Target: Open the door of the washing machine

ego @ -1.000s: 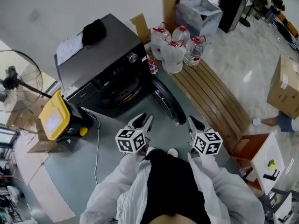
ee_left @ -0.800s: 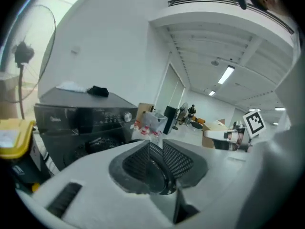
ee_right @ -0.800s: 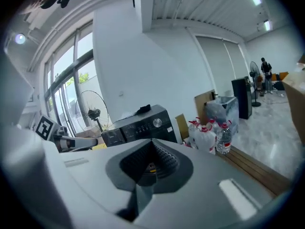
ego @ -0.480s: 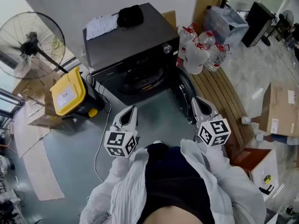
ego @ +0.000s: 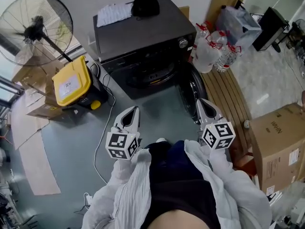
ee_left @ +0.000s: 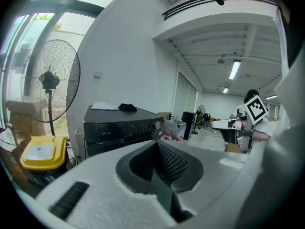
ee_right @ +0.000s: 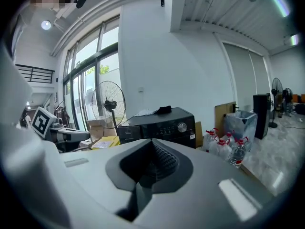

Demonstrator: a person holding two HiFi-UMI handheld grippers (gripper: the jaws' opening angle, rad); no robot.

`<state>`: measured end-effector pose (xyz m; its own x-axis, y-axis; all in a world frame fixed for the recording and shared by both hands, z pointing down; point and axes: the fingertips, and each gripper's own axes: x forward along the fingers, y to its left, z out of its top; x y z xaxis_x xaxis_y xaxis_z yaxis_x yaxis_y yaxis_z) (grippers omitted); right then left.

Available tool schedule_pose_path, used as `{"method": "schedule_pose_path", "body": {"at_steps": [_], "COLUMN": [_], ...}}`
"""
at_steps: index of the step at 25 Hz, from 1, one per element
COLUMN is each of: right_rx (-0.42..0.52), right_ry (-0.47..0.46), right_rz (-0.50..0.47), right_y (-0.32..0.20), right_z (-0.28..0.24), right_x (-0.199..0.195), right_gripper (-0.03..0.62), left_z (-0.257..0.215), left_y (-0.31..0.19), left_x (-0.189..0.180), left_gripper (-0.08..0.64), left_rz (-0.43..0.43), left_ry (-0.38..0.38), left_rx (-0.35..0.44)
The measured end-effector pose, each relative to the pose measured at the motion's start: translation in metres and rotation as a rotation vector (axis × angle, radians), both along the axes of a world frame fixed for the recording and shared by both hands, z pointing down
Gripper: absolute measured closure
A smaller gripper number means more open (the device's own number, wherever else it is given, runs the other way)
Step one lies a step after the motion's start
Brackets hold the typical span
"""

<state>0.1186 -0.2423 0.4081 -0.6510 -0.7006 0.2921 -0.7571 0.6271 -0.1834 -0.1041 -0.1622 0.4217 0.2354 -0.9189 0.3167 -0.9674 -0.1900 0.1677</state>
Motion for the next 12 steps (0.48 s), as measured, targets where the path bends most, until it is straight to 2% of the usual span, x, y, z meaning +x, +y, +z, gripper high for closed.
{"method": "schedule_pose_path", "body": {"at_steps": [12], "right_rx": [-0.015], "right_ry": [0.021], "right_rz": [0.005], "right_y": [0.007], "right_z": [0.01], "right_x": [0.0], "right_gripper": [0.581], "left_z": [0.012], "left_y": [0.002], "left_x": [0.003], "left_gripper": [0.56], "left_rz": [0.011], "left_ry": [-0.004], "left_rx": [-0.024]}}
